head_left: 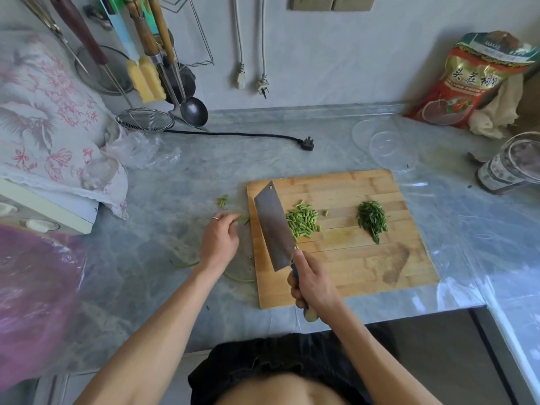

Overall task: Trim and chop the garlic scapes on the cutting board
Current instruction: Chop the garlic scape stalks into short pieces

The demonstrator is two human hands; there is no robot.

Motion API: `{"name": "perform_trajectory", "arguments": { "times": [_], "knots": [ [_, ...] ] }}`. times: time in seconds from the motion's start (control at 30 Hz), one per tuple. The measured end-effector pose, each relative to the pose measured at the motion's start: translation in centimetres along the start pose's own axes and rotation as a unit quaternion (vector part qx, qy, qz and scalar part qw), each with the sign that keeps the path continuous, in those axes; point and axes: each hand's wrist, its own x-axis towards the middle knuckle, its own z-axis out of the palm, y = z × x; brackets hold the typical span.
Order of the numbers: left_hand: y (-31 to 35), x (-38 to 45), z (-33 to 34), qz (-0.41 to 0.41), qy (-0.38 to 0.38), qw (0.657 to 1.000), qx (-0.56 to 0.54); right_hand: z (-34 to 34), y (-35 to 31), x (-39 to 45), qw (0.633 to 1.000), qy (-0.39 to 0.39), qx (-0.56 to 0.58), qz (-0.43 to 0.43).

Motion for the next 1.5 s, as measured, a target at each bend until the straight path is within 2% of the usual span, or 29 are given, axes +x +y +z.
{"name": "perform_trajectory", "arguments": {
  "times": [0.1,0.2,0.37,0.47,0.57,0.7,0.87,1.17,1.4,1.5],
  "knots": [
    [-0.1,-0.2,-0.4,-0.029,0.008,0.999,-0.015,-0.9,0.0,0.9,1.0,0.028,0.004,0.012],
    [0.5,-0.4,-1.0,-0.017,-0.009,0.999,-0.032,-1.8,-0.7,1.9,0.999,0.052,0.007,0.004],
    [2.6,-0.2,-0.9,0.005,-0.044,0.996,-0.073,-1.0,-1.0,2.9,0.992,0.065,-0.094,-0.054],
    [2.8,-0.2,-0.1,0.053,-0.028,0.997,-0.048,-0.2,-0.3,2.8,0.978,0.088,-0.17,-0.078],
    [2.1,-0.4,0.6,0.084,-0.006,0.996,-0.021,0.7,-0.4,2.2,0.972,0.094,-0.197,-0.086],
    [1.7,-1.0,1.4,0.083,-0.002,0.997,0.008,1.4,-0.4,1.7,0.97,0.094,-0.2,-0.102],
    [2.4,-0.8,1.6,0.078,0.008,0.997,0.01,1.1,-0.5,1.8,0.974,0.095,-0.189,-0.077],
    [1.8,-2.1,2.8,0.144,0.068,0.983,0.087,0.9,-0.4,1.3,0.973,0.095,-0.193,-0.089],
    [2.4,-2.2,2.5,0.08,0.017,0.995,0.052,1.1,-0.6,0.3,0.962,0.096,-0.213,-0.145],
    [2.8,-2.0,2.6,0.089,0.014,0.995,0.038,1.3,-1.2,0.1,0.956,0.073,-0.257,-0.123]
  ]
}}
